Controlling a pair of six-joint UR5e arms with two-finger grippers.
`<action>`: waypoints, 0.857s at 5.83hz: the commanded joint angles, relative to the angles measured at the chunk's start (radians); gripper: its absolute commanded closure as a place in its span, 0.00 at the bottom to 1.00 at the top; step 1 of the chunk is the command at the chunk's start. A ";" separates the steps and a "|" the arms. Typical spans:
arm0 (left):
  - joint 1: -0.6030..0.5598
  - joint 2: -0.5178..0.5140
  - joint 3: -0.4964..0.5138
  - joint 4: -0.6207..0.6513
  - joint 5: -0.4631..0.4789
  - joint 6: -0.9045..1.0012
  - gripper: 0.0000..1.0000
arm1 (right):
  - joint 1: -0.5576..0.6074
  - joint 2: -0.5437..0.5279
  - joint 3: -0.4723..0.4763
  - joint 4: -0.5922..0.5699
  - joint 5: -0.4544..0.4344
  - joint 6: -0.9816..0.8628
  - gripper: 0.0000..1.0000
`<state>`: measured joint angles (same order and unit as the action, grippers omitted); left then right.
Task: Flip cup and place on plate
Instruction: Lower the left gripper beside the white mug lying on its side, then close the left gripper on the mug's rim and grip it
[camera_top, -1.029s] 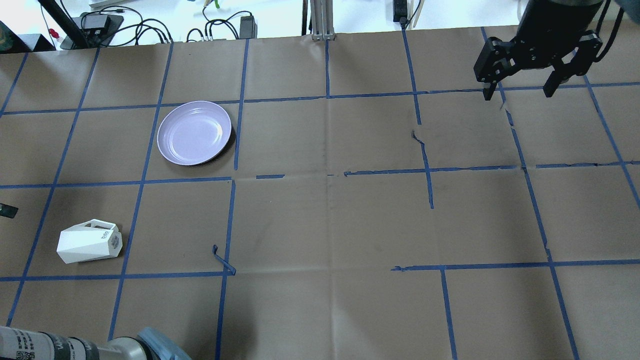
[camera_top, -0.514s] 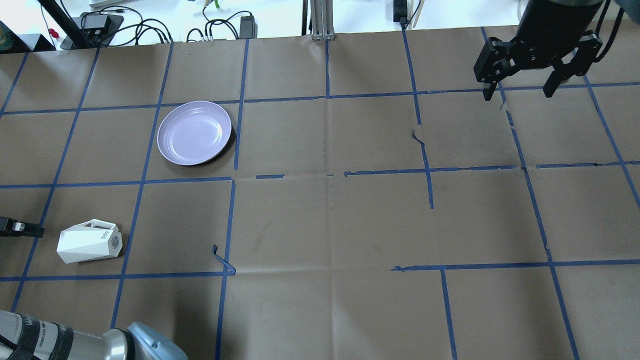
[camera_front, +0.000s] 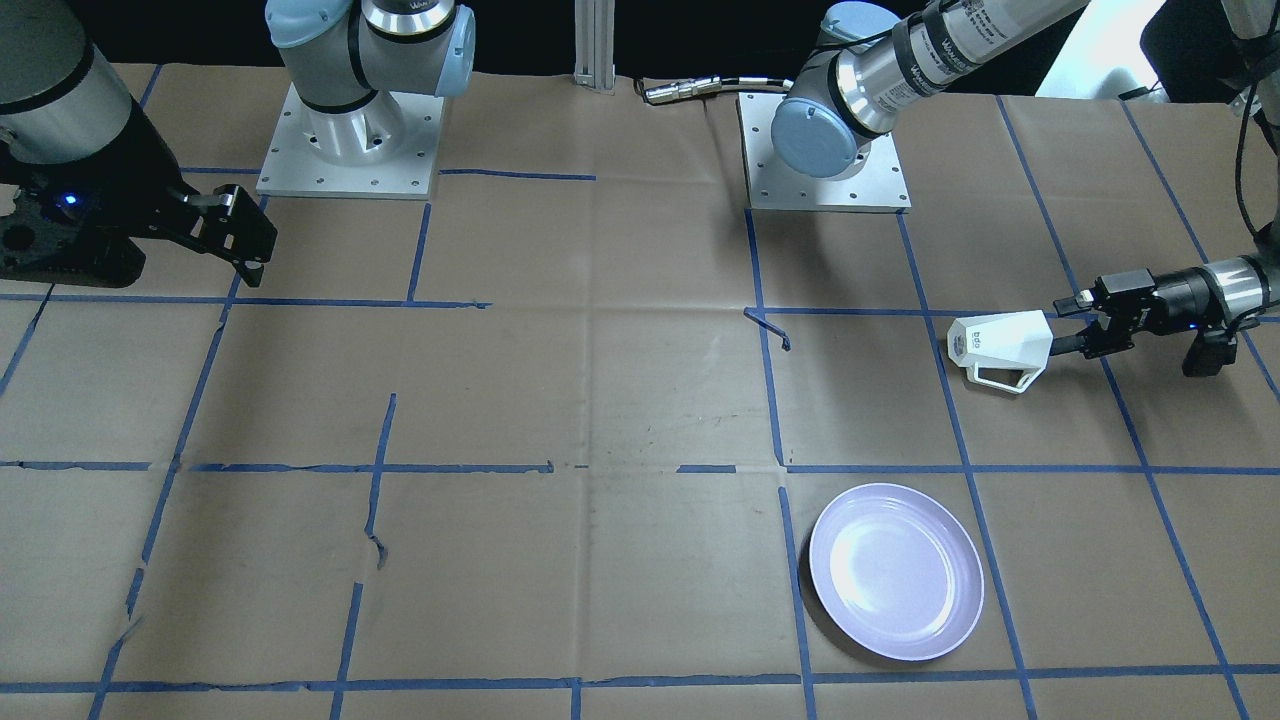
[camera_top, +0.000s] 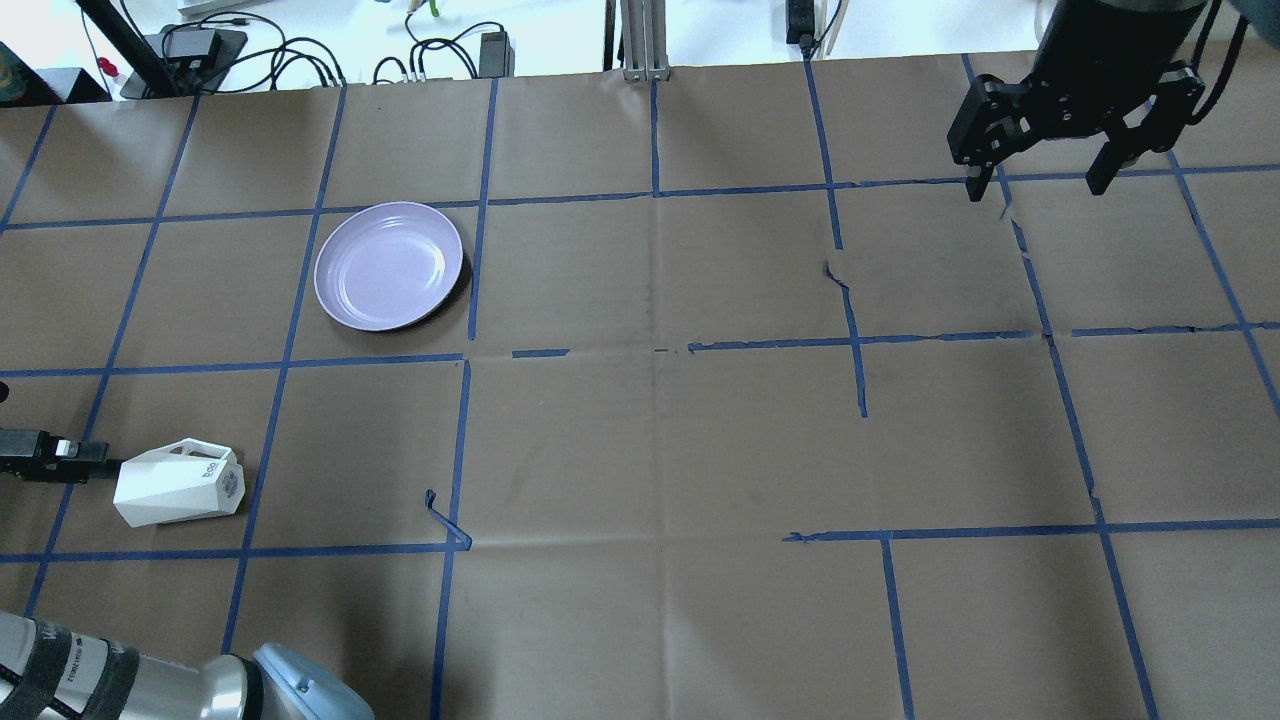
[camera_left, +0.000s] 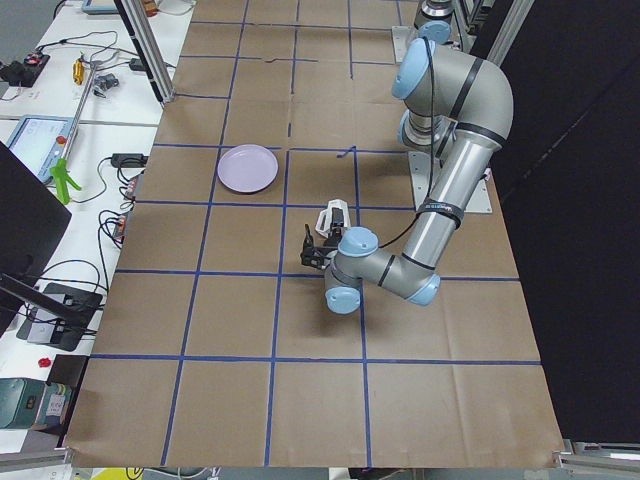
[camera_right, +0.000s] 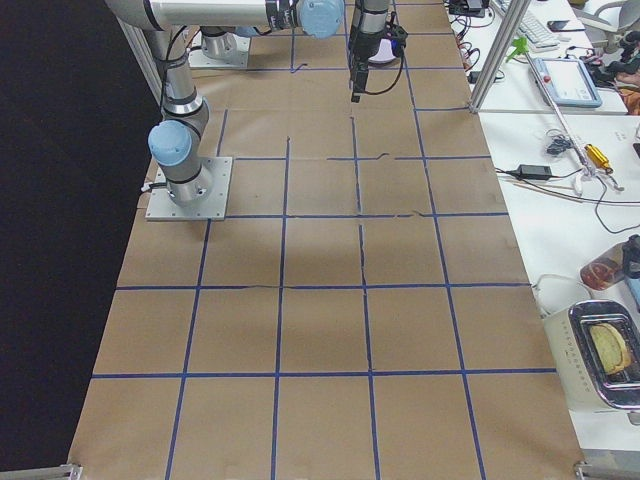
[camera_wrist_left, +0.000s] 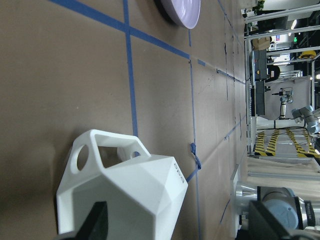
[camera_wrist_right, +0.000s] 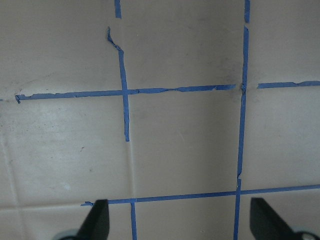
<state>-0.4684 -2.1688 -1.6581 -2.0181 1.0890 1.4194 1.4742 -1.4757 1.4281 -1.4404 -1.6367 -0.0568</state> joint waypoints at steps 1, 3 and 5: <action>0.042 -0.075 0.004 -0.045 -0.039 -0.007 0.03 | 0.000 0.000 0.000 -0.002 0.000 0.000 0.00; 0.042 -0.097 0.009 -0.096 -0.074 0.013 0.03 | 0.000 0.000 0.000 -0.002 0.000 0.000 0.00; 0.040 -0.086 0.006 -0.099 -0.072 0.036 0.12 | 0.000 0.000 0.000 0.000 0.000 0.000 0.00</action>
<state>-0.4276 -2.2577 -1.6516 -2.1151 1.0173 1.4407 1.4742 -1.4757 1.4282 -1.4408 -1.6367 -0.0568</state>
